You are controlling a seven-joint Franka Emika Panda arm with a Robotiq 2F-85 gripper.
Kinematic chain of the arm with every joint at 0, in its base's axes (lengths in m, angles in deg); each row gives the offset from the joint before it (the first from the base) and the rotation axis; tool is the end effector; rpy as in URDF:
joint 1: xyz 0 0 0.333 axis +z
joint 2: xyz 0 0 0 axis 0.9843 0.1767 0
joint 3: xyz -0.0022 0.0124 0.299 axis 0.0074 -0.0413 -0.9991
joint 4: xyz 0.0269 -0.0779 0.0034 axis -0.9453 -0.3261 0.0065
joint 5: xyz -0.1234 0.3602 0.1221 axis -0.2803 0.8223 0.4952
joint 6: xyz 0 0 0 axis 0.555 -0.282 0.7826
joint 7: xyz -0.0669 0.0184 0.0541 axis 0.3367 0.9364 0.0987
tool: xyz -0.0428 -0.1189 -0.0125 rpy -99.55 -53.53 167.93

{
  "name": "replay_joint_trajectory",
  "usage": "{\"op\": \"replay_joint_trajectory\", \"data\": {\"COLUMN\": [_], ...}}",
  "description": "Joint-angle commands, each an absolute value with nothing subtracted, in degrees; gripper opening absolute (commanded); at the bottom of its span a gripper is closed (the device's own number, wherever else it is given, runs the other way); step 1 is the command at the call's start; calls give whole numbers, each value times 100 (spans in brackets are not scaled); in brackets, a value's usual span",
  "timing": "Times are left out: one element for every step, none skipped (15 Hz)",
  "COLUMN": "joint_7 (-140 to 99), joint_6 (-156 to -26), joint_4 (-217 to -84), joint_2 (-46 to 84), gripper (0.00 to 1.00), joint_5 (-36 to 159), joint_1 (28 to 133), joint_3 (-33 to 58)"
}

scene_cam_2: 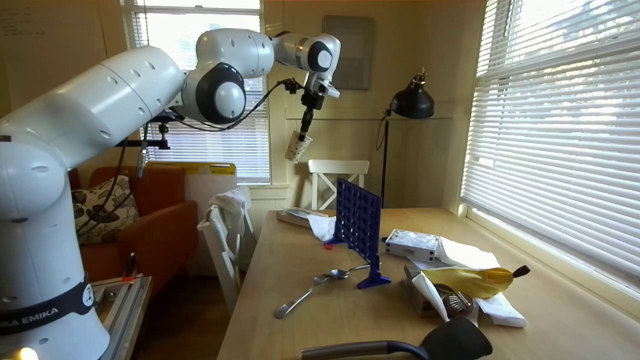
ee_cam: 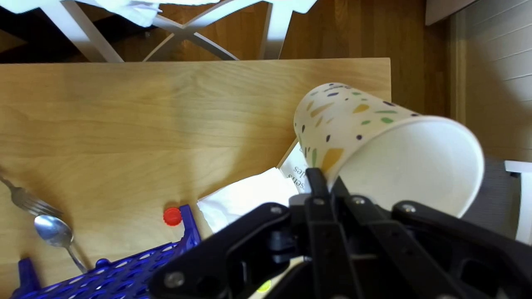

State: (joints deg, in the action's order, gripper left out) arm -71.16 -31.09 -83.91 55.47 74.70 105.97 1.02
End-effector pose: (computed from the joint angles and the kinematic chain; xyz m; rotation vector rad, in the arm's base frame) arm 0.6251 0.3852 0.4764 -2.9094 0.5649 0.3606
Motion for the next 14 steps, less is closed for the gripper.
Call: {"op": "replay_joint_trajectory", "data": {"joint_7": [-7218, -7266, -7285, -7408, -7547, -7753, -8036, -8303, -8540, -8743, -8820, -8823, -8628, -8554], "joint_6": [-3151, -3129, -3056, -2957, -2824, -2648, -2448, -2223, -2020, -1860, -1666, -1426, -1346, -1220], "joint_4": [-8459, -8424, -8435, -8452, -8480, -8514, -8547, -8569, -8565, -8538, -8531, -8542, -8476, -8463], "joint_2": [5485, 5463, 5403, 5321, 5240, 5162, 5086, 5016, 4951, 4902, 4841, 4781, 4763, 4720], "gripper": [1, 1, 1, 1, 1, 1, 1, 1, 1, 1, 1, 1, 1, 1], "joint_5": [7324, 7195, 7116, 7078, 7055, 7096, 7067, 7066, 7043, 7009, 6946, 6761, 6682, 6537], "joint_1": [10623, 10647, 10646, 10619, 10606, 10571, 10579, 10575, 10577, 10579, 10578, 10628, 10612, 10638], "joint_3": [196, 292, 353, 401, 446, 455, 517, 549, 590, 632, 670, 758, 752, 801]}}
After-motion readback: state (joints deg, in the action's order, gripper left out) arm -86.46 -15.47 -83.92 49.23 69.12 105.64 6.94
